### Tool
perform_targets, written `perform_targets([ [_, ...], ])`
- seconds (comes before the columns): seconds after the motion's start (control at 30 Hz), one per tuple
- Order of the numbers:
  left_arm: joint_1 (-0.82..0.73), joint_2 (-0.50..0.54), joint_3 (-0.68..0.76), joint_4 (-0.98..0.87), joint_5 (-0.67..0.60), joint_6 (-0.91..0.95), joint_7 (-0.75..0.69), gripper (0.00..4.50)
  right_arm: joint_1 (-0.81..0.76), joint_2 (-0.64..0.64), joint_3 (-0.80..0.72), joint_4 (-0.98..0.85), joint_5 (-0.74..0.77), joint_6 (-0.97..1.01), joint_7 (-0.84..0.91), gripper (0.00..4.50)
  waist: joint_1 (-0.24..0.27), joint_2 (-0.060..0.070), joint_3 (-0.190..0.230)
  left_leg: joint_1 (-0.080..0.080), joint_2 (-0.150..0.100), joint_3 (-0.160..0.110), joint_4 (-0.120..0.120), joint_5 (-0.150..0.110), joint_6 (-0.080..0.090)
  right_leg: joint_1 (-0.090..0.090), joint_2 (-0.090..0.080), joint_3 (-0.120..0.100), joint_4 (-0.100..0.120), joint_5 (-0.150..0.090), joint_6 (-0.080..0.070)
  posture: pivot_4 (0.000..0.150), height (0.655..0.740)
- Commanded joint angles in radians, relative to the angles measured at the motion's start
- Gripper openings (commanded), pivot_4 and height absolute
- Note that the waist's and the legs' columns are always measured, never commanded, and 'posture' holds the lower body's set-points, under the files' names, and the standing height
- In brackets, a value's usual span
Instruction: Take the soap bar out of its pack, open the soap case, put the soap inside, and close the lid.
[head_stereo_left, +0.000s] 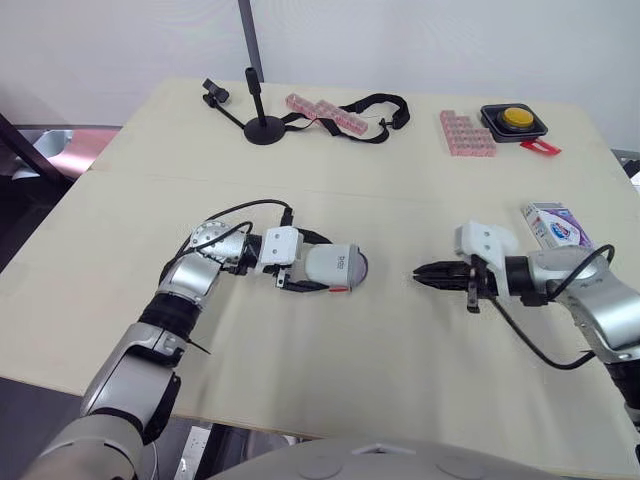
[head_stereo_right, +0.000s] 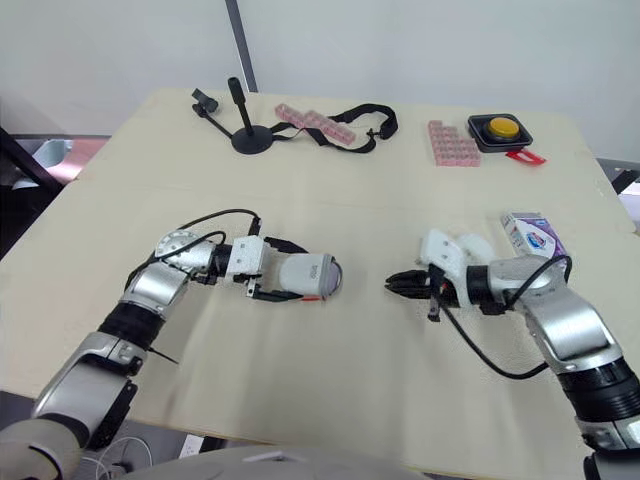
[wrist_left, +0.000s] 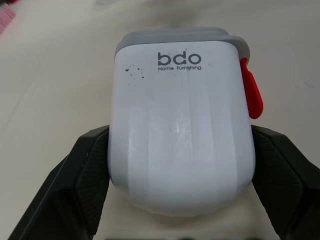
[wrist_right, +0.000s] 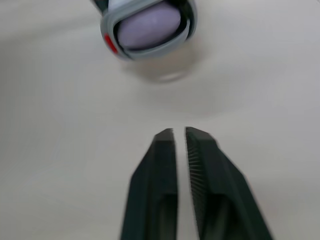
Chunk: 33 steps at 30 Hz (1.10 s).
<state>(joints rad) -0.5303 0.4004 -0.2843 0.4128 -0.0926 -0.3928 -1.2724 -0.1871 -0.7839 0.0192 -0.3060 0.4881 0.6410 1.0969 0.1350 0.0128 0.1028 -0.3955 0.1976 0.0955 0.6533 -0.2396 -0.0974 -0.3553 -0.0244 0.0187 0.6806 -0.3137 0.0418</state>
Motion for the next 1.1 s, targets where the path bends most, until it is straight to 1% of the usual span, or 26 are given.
perform_targets([
  [0.03,0.024,-0.024,0.036,-0.071,-0.025,-0.076,0.073,3.48,-0.007,0.013,-0.089,-0.086,0.220,0.273,-0.068,1.85,0.003,0.000,0.000,0.000,0.000,0.000,0.000,0.000,0.000,0.000,0.000,0.000,0.000,0.000,0.000,0.150,0.7400],
  [0.07,0.034,-0.032,0.038,-0.080,-0.020,-0.093,0.095,3.48,-0.010,0.016,-0.107,-0.096,0.272,0.365,-0.103,2.22,0.005,0.000,0.000,0.000,0.000,0.000,0.000,0.000,0.000,0.000,0.000,0.000,0.000,0.000,0.000,0.150,0.7400],
  [0.1,0.041,-0.039,0.039,-0.086,-0.015,-0.107,0.114,3.48,-0.013,0.018,-0.121,-0.101,0.314,0.441,-0.133,2.34,0.005,0.000,0.000,0.000,0.000,0.000,0.000,0.000,0.000,0.000,0.000,0.000,0.000,0.000,0.000,0.150,0.7400],
  [0.13,0.047,-0.043,0.037,-0.089,-0.005,-0.126,0.134,3.48,-0.015,0.024,-0.135,-0.106,0.361,0.505,-0.154,2.85,0.006,0.000,0.000,0.000,0.000,0.000,0.000,0.000,0.000,0.000,0.000,0.000,0.000,0.000,0.000,0.150,0.7400],
  [0.23,0.066,-0.054,0.027,-0.109,0.016,-0.188,0.183,3.48,-0.016,0.088,-0.201,-0.097,0.499,0.687,-0.258,3.68,0.006,0.000,0.000,0.000,0.000,0.000,0.000,0.000,0.000,0.000,0.001,0.000,0.000,0.000,0.000,0.150,0.7400],
  [0.27,0.071,-0.056,0.022,-0.115,0.021,-0.205,0.192,3.48,-0.018,0.117,-0.224,-0.085,0.535,0.746,-0.299,4.13,0.007,0.000,0.000,0.000,0.000,0.000,0.000,0.000,0.000,0.000,0.001,0.000,-0.001,0.000,0.000,0.150,0.7400],
  [0.3,0.076,-0.057,0.017,-0.121,0.025,-0.216,0.200,3.48,-0.018,0.138,-0.240,-0.081,0.559,0.776,-0.328,4.42,0.007,0.000,0.000,0.000,0.000,0.000,0.000,0.000,0.000,0.000,0.001,0.000,-0.001,0.000,0.000,0.150,0.7400],
  [0.47,0.083,-0.051,-0.006,-0.127,0.034,-0.246,0.210,3.48,-0.041,0.261,-0.319,-0.057,0.656,0.852,-0.470,4.42,0.011,0.000,0.000,0.001,-0.001,0.000,0.000,0.000,0.000,0.000,0.001,0.000,-0.001,0.000,0.000,0.150,0.7400],
  [0.53,0.086,-0.050,-0.015,-0.133,0.032,-0.251,0.209,3.48,-0.050,0.302,-0.319,-0.059,0.660,0.844,-0.518,4.42,0.011,0.001,0.000,0.001,0.000,0.000,0.000,0.000,0.000,0.000,0.000,0.000,-0.001,0.000,0.000,0.150,0.7400],
  [0.67,0.089,-0.050,-0.026,-0.152,0.021,-0.245,0.201,3.48,-0.047,0.329,-0.292,-0.073,0.651,0.822,-0.564,4.42,0.014,0.001,0.000,0.001,0.000,0.000,0.000,0.000,-0.001,0.000,0.000,0.000,0.000,0.000,0.000,0.150,0.7400],
  [0.9,0.087,-0.051,-0.045,-0.179,0.005,-0.215,0.196,3.48,-0.058,0.360,-0.235,-0.069,0.636,0.766,-0.597,4.42,0.014,0.001,0.000,0.001,0.000,0.000,0.000,0.000,-0.001,0.000,-0.001,0.000,0.000,0.000,0.000,0.150,0.7400],
  [1.1,0.089,-0.054,-0.053,-0.183,0.006,-0.202,0.196,3.48,-0.066,0.374,-0.217,-0.059,0.650,0.748,-0.620,4.42,0.015,0.001,0.000,0.001,0.000,0.000,0.000,0.000,-0.001,0.000,0.000,0.000,0.000,0.000,0.000,0.150,0.7400],
])
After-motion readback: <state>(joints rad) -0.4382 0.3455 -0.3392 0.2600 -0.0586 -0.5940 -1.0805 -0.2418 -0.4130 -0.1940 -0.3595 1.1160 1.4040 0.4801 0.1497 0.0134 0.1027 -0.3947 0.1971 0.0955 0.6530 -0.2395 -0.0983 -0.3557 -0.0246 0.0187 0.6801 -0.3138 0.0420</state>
